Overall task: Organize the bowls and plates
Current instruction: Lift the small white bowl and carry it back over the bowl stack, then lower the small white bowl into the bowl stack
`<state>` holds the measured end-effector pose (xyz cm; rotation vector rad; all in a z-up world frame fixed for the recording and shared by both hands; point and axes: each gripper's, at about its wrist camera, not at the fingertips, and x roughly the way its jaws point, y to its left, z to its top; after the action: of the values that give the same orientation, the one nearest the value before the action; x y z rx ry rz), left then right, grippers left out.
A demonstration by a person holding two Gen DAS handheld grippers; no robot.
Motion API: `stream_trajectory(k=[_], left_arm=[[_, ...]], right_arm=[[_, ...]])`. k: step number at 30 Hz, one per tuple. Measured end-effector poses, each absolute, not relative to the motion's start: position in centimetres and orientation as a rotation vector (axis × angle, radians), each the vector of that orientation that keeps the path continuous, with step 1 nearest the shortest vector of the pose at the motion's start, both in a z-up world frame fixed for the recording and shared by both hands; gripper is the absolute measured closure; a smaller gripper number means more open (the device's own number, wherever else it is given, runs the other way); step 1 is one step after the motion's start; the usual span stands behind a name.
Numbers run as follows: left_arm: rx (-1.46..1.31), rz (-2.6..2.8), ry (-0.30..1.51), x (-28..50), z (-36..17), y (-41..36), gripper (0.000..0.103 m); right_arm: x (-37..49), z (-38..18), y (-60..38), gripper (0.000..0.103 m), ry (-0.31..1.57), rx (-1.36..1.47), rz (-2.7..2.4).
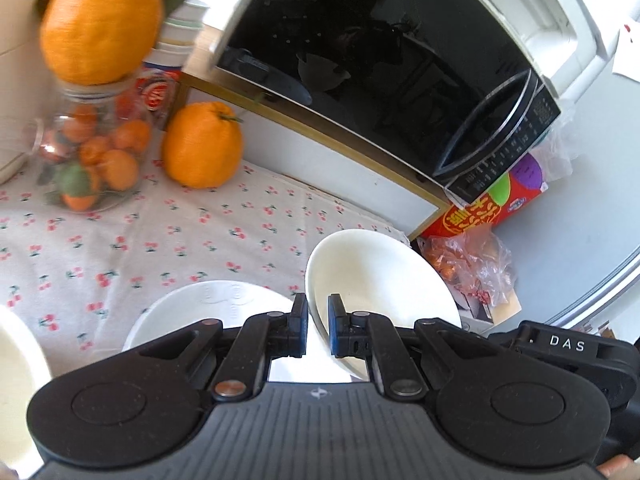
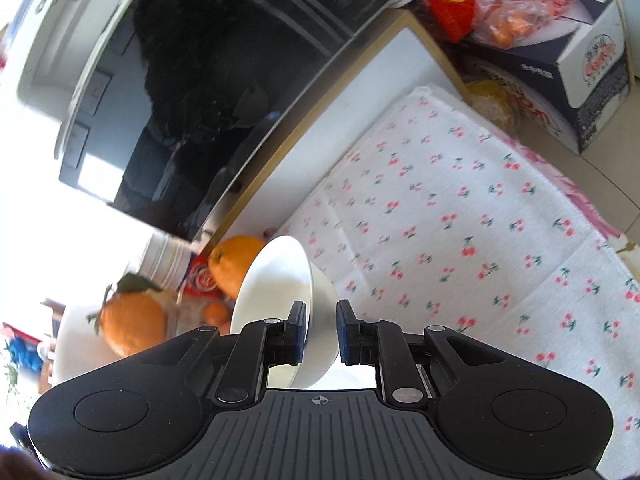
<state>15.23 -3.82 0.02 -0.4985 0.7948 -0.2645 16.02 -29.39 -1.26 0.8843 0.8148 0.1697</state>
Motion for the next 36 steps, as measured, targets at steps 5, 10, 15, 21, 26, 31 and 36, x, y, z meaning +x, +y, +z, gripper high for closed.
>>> stream_trajectory(k=[5,10,15,21,26,31,36], left_arm=[[-0.551,-0.239,0.777,13.7,0.3,-0.6,0.094],[-0.579,-0.222,0.749,12.1,0.1,2.8,0.094],[-0.561,-0.17,0.747,10.5,-0.9,6.0,0.094],[-0.582,-0.131,0.749,8.9,-0.5,9.8,0.094],[-0.561,-0.118,0.759,7.5,-0.3,11.9,0.094],[-0.522,-0.103,0.776,6.1,-0.6,13.4,0.093],[-0.475,-0.095,0.796,5.3,-1.0,14.0,0.093]], right_arm=[[15.9,-0.4,-26.4,0.087,0.823,0.835,0.23],[15.8,0.3,-23.0,0.086,0.839,0.787,0.297],[15.5,0.6,-19.0,0.086,0.861,0.722,0.371],[15.3,0.2,-14.2,0.086,0.899,0.642,0.43],[14.8,-0.4,-11.4,0.085,0.938,0.592,0.455],[13.7,-1.2,-9.1,0.085,0.989,0.54,0.49],[12.8,-1.5,-7.6,0.084,1.013,0.487,0.514]])
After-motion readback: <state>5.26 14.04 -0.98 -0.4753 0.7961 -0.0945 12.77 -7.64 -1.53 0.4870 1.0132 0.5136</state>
